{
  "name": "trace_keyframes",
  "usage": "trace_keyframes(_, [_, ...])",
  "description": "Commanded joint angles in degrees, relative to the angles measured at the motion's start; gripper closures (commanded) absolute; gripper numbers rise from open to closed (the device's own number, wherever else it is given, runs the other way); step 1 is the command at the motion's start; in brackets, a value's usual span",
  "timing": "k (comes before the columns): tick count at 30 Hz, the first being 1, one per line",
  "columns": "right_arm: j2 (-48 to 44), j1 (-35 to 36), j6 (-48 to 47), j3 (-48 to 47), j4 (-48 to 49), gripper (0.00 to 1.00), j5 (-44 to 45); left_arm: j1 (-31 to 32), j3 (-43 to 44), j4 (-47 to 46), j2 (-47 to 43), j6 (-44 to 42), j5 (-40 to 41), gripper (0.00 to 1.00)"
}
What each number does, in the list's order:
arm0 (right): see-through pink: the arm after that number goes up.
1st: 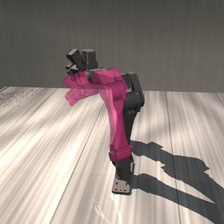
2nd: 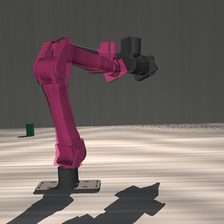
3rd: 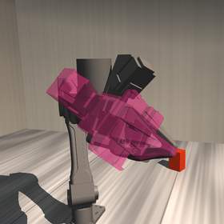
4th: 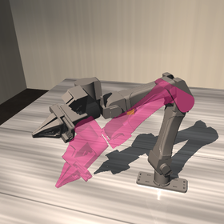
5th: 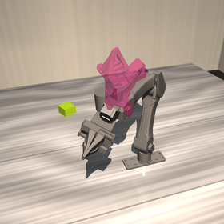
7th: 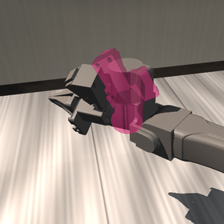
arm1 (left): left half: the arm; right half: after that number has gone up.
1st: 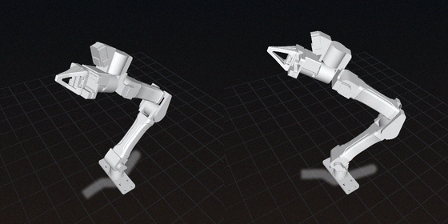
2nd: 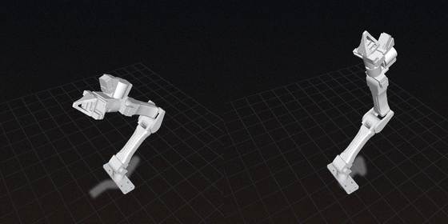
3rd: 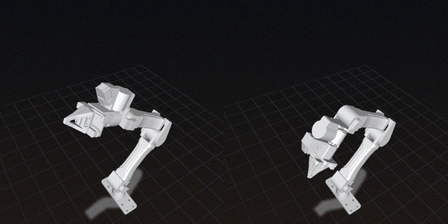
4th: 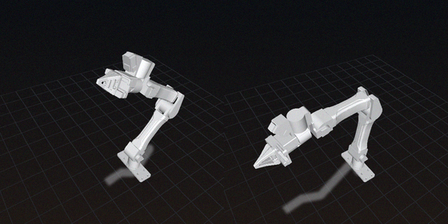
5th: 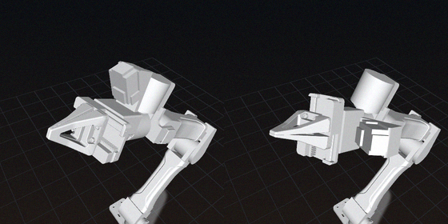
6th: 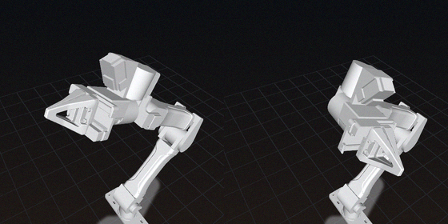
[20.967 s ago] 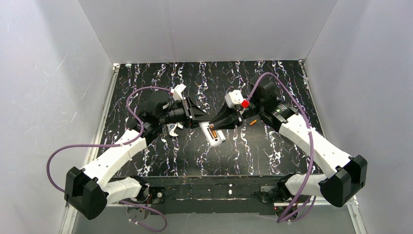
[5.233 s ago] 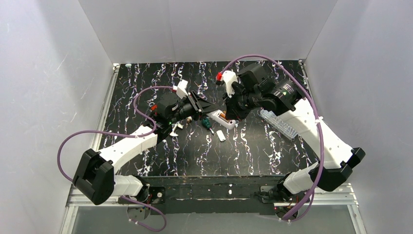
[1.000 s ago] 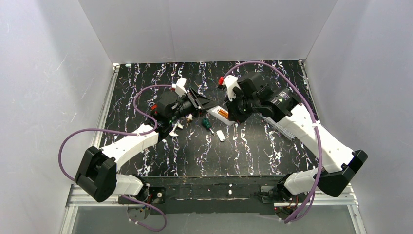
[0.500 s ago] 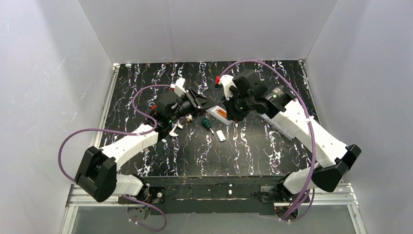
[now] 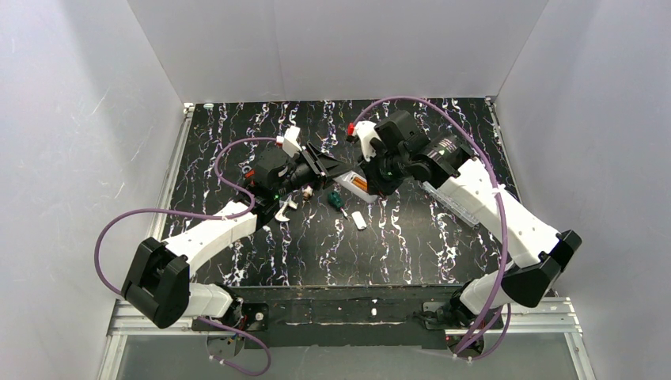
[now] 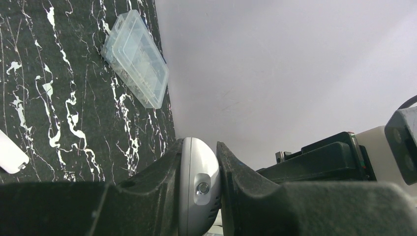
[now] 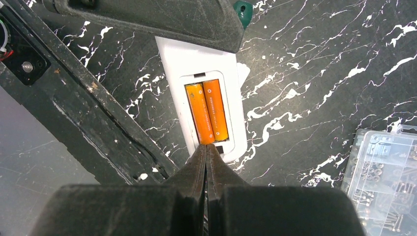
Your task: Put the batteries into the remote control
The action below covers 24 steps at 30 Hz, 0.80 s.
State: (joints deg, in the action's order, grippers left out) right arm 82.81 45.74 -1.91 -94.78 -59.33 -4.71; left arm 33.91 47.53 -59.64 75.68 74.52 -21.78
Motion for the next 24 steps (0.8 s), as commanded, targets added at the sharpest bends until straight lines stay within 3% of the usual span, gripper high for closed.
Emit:
trace_keyframes(1, [2.1, 0.2, -0.4, -2.8, 6.0, 0.97, -2.1, 1.6, 2.5, -6.6, -2.0, 2.3, -5.8, 1.0])
trace_keyframes(24, [5.5, 0.1, -0.9, -4.0, 6.2, 0.97, -2.2, 1.6, 2.8, -6.6, -1.6, 2.1, -6.2, 1.0])
